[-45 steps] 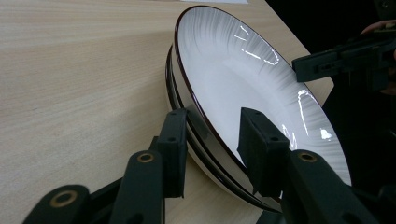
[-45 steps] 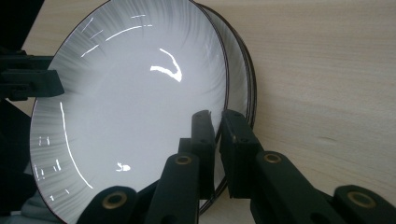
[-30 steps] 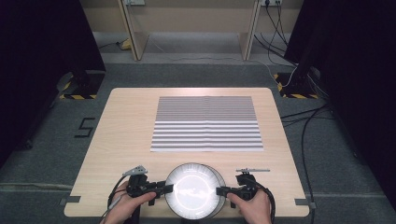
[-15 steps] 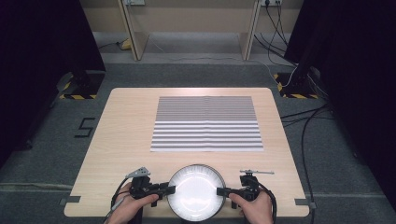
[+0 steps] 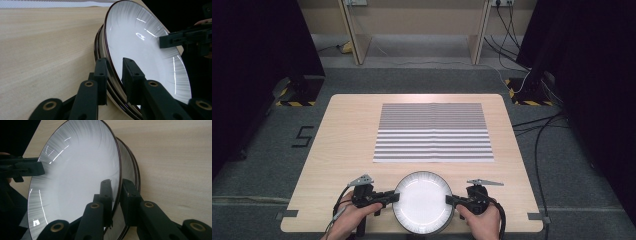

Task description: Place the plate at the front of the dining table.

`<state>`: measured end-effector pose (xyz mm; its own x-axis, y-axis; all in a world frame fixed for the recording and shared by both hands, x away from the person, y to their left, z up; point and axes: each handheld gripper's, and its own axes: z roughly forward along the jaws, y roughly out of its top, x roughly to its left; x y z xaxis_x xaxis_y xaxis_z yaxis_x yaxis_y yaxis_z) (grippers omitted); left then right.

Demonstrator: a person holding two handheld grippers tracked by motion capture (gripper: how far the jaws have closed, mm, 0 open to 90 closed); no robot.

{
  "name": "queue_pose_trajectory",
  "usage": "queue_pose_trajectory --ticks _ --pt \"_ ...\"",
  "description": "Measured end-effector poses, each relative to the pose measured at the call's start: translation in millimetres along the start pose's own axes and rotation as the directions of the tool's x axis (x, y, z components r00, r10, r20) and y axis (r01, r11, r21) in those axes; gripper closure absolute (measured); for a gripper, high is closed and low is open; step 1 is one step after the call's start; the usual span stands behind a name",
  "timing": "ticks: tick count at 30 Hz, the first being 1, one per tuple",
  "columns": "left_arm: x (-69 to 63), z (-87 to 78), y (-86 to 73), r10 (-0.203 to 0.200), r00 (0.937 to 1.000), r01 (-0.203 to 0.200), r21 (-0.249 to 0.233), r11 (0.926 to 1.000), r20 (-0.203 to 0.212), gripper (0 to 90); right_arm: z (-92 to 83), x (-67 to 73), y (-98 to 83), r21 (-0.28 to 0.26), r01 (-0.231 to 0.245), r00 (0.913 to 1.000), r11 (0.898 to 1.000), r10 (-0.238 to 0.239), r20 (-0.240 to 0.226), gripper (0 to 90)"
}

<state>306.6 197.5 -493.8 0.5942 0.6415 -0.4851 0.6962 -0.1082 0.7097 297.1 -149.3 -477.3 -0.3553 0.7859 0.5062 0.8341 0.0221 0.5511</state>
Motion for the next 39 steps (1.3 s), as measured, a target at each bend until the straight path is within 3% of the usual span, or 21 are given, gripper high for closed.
queue_pose_trajectory --ticks 5,13,17,25,29,31,32,34,39 --pt "0.3 1.9 3.3 -0.002 0.9999 0.002 0.004 1.0 -0.014 77.3 -2.5 1.0 1.2 -0.028 0.01 0.9999 1.0 -0.01 -0.003 81.4" --pt "-3.2 3.3 5.0 0.029 0.9991 -0.03 -0.03 0.9991 -0.032 79.5 -7.1 2.4 1.4 -0.082 0.013 0.9999 0.997 -0.014 -0.007 82.4" --pt "-3.9 4.9 7.1 0.015 0.9998 -0.015 -0.045 0.9989 -0.014 80.0 -10.3 1.5 3.1 -0.11 0.022 0.9998 0.994 -0.022 0.002 83.9" --pt "1.0 11.3 12.2 -0.012 0.9999 0.012 -0.029 0.9995 0.007 80.6 -12.1 1.8 7.1 -0.138 0.04 0.9991 0.99 -0.042 -0.005 84.3" --pt "4.6 16.0 10.3 -0.052 0.9974 0.053 -0.025 0.9983 0.051 77.8 -11.4 2.3 6.6 -0.155 0.056 0.9982 0.986 -0.059 -0.015 85.0" --pt "2.8 19.4 8.9 -0.053 0.9959 0.055 -0.02 0.9983 0.073 75.0 -9.6 5.4 6.0 -0.149 0.081 0.9959 0.986 -0.086 -0.028 85.2" --pt "0.5 20.5 9.0 -0.03 0.9974 0.031 -0.013 0.9994 0.066 75.4 -8.7 6.4 5.5 -0.146 0.095 0.9951 0.985 -0.098 -0.015 85.3" --pt "0.0 19.2 10.4 -0.03 0.9966 0.031 -0.012 0.9994 0.076 76.5 -8.1 3.6 4.1 -0.139 0.077 0.9966 0.987 -0.081 -0.019 85.7" --pt "-1.1 17.0 14.4 -0.003 0.9966 0.003 -0.003 1.0 0.082 78.5 -8.1 1.8 2.9 -0.139 0.09 0.9957 0.986 -0.092 -0.011 85.7"
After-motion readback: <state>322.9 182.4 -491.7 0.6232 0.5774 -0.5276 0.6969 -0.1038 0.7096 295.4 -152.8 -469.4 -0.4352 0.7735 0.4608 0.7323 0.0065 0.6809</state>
